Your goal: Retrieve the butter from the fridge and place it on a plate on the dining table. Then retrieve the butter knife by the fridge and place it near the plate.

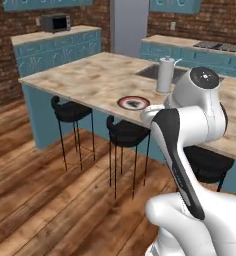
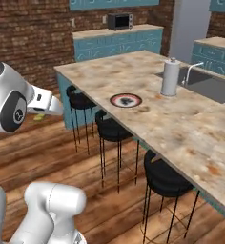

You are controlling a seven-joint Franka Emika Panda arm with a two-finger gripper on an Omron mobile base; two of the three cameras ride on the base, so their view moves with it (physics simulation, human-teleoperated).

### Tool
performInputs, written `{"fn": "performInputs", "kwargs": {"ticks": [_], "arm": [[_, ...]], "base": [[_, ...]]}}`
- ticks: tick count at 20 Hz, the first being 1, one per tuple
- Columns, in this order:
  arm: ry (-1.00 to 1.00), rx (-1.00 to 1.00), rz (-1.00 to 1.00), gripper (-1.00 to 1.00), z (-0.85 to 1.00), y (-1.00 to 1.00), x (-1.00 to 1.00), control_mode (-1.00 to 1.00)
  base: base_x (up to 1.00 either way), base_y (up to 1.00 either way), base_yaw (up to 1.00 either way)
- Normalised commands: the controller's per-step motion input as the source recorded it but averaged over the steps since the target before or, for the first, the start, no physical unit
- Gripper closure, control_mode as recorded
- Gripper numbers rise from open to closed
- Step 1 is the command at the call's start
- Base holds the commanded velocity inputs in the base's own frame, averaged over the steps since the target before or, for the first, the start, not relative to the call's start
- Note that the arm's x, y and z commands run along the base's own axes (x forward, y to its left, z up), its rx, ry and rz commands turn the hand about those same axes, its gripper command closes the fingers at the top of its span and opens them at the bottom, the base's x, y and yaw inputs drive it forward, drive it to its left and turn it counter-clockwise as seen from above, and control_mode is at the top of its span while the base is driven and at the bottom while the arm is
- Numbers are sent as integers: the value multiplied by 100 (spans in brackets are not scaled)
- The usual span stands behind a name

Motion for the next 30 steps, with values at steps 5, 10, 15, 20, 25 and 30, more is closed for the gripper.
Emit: {"fn": "performInputs", "kwargs": {"ticks": [5, 10, 15, 20, 25, 30], "arm": [[0, 0, 0, 100, 0, 0, 0, 100], [0, 0, 0, 100, 0, 0, 0, 100], [0, 0, 0, 100, 0, 0, 0, 100], [0, 0, 0, 100, 0, 0, 0, 100], [0, 0, 0, 100, 0, 0, 0, 100], [0, 0, 0, 100, 0, 0, 0, 100]], "base": [[59, 81, -71], [65, 92, -59], [61, 88, -56], [74, 72, -52], [76, 47, -33], [65, 5, -16]]}}
